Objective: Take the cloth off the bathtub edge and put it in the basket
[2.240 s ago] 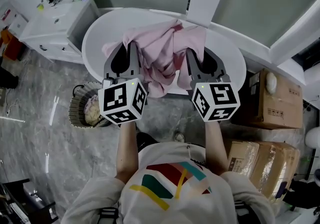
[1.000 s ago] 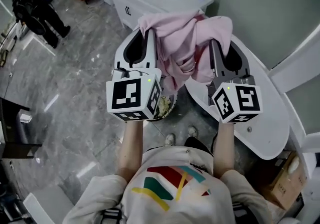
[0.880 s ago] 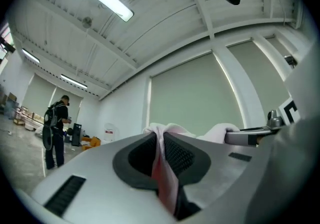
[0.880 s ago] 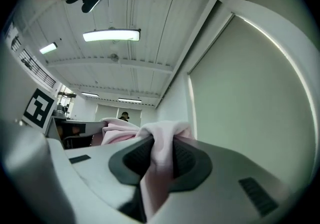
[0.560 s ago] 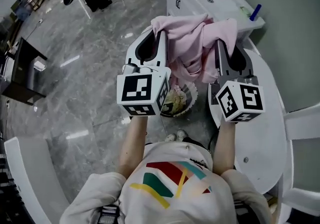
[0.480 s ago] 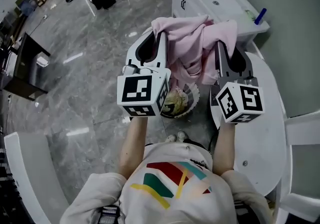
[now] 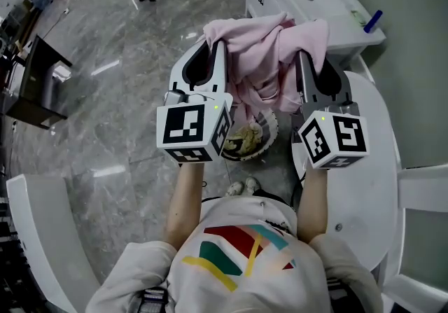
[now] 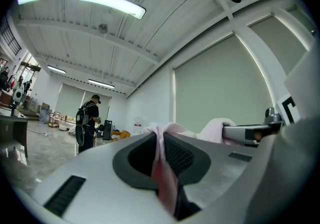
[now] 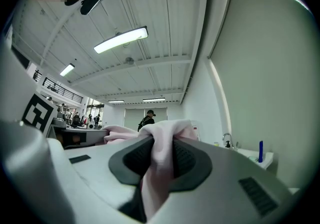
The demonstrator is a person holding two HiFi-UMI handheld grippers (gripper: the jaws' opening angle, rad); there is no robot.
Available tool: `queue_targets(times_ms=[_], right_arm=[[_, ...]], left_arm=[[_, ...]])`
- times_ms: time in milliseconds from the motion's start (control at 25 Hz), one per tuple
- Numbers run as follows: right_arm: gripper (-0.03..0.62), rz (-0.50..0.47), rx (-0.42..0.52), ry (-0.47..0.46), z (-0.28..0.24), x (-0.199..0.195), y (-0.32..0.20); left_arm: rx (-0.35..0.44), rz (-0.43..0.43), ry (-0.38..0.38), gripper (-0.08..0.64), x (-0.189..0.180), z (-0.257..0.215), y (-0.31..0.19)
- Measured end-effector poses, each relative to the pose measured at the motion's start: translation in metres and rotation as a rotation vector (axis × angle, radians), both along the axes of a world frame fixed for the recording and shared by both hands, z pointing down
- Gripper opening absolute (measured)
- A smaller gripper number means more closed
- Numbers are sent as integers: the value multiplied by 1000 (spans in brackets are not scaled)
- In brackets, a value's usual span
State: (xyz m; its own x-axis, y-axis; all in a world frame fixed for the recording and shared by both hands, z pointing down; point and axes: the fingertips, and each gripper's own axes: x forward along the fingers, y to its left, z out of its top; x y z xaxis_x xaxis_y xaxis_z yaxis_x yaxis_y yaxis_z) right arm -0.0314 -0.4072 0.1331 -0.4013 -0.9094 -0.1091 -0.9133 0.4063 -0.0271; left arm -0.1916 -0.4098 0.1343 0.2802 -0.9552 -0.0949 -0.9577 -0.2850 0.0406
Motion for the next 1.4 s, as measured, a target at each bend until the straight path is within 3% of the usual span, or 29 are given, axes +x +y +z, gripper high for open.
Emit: queue_targets(times_ms=[200,480,680,920,1120,1400], right_arm=[[86,-50,-39,-4,19,3,-7],[86,-63,-153,41,78,5,-30],[86,-127,-310,66,158,-6,-34],[86,-153,-475,130,265,-18,-41],[86,-180,-597,199,341,-25,-31],[86,-211,-717,296,424,-31,-28]], left_arm=[[-61,1,-5,52,10,30,-12],[-208,-23,-30,52,17,101,-39],[-382,-35,-85,52,11,187,-45],[-535,-39,-177,52,7,294,-47],[-652,-59,-156,52,3,365,-35],[-766,-69,-199,52,-3,444,-23]])
